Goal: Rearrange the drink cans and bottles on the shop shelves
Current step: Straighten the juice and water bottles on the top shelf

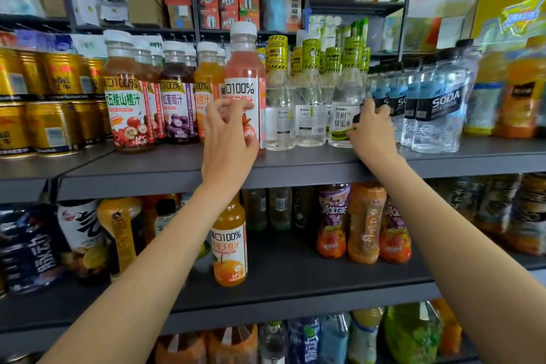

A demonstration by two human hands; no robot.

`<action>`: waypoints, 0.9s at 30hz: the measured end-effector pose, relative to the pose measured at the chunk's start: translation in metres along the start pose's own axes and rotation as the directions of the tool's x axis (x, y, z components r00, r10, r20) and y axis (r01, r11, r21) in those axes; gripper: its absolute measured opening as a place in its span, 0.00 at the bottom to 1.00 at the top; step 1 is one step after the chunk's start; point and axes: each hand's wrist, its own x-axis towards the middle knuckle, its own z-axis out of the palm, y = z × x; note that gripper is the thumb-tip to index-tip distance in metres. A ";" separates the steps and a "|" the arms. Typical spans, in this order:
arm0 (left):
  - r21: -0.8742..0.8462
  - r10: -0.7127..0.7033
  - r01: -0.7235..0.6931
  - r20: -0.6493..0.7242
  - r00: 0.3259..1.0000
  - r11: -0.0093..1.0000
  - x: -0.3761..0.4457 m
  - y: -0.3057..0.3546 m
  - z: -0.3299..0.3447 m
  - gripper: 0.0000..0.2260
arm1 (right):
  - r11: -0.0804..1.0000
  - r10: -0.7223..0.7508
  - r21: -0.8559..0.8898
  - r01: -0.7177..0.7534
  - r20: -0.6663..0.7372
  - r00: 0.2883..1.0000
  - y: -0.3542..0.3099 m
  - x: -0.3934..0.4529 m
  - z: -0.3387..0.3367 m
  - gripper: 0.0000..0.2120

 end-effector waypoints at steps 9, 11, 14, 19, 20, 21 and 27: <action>-0.002 0.017 -0.017 0.003 1.000 1.000 0.000 -0.002 -0.002 0.18 | 0.988 -0.100 0.107 0.111 -0.104 0.990 -0.021 0.008 -0.006 0.13; 0.004 0.018 -0.018 0.003 1.000 1.000 0.000 -0.002 -0.002 0.18 | 0.948 -0.145 0.280 0.153 -0.050 0.988 -0.040 0.011 -0.004 0.20; -0.001 0.012 -0.012 0.015 1.000 1.000 -0.001 -0.001 -0.002 0.17 | 0.954 -0.143 0.283 0.105 0.120 0.982 -0.061 0.016 0.005 0.33; -0.008 0.016 -0.016 0.009 1.000 1.000 0.000 -0.002 -0.003 0.16 | 0.992 -0.082 0.098 0.079 0.034 0.996 -0.070 0.015 0.019 0.39; -0.004 0.017 -0.017 0.008 1.000 1.000 0.000 -0.001 -0.003 0.15 | 0.990 -0.062 0.129 0.060 0.016 0.998 -0.071 0.013 0.019 0.40; 0.002 0.019 -0.019 0.008 1.000 1.000 0.000 -0.001 -0.003 0.15 | 0.985 -0.040 0.171 0.040 -0.004 0.999 -0.072 0.011 0.018 0.42; 0.041 0.014 -0.015 0.022 1.000 0.999 -0.001 -0.001 -0.001 0.15 | 0.910 -0.084 0.398 0.120 -0.107 0.991 -0.072 0.006 0.019 0.49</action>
